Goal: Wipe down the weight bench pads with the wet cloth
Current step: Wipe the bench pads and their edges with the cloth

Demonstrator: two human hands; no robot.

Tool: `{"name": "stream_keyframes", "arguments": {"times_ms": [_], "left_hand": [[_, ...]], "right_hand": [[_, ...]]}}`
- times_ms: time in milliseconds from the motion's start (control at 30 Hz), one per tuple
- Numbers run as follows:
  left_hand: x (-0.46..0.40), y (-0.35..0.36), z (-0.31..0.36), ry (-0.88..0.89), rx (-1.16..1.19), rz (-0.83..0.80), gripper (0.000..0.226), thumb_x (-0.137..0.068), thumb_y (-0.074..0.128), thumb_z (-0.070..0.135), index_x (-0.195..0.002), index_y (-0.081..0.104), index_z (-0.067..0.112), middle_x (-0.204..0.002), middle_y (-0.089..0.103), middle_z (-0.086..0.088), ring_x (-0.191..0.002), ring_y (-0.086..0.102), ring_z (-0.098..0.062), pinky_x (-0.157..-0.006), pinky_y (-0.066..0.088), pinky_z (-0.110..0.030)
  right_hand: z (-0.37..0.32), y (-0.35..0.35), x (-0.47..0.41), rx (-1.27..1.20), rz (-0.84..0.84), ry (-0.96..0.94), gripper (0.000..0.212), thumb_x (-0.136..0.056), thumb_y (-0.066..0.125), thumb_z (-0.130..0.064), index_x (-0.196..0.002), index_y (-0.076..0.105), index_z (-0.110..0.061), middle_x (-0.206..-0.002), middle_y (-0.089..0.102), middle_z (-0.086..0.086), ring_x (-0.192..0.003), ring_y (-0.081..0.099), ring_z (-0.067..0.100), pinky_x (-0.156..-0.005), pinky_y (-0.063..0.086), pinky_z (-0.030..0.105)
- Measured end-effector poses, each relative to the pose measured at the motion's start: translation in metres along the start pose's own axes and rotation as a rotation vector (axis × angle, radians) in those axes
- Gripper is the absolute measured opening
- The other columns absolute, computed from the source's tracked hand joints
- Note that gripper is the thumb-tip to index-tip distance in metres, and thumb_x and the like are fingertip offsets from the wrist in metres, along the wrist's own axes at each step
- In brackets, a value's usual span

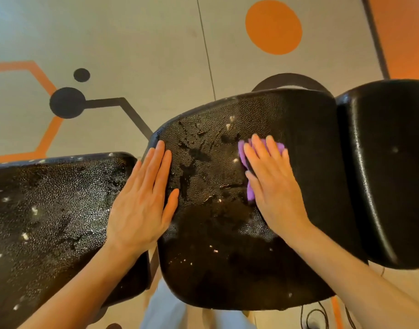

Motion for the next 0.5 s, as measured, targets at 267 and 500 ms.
{"name": "stream_keyframes", "arguments": {"times_ms": [267, 500], "left_hand": [[0.001, 0.000, -0.003, 0.037, 0.033, -0.027, 0.070, -0.100, 0.030, 0.044, -0.157, 0.009, 0.010, -0.166, 0.001, -0.007, -0.153, 0.005, -0.021, -0.125, 0.005, -0.035], [0.003, 0.000, -0.010, 0.082, -0.052, -0.051, 0.071, -0.099, 0.031, 0.044, -0.157, 0.009, 0.008, -0.166, 0.003, -0.008, -0.153, 0.006, -0.021, -0.125, 0.006, -0.036]], "right_hand": [[-0.020, 0.011, 0.021, 0.036, 0.003, -0.019, 0.054, -0.098, 0.036, -0.017, -0.150, 0.018, -0.013, -0.159, 0.016, 0.006, -0.148, 0.005, 0.025, -0.119, 0.012, 0.049], [-0.025, -0.007, -0.080, -0.017, 0.168, 0.055, 0.050, -0.100, 0.041, -0.032, -0.146, 0.034, -0.013, -0.155, 0.028, 0.006, -0.146, 0.015, 0.025, -0.121, 0.010, 0.043]]}}
Point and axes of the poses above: each hand's wrist, its own x-axis away from the middle knuckle, its own y-axis out of the palm, z = x × y, the point moved 6 cm from there along -x, towards the middle knuckle
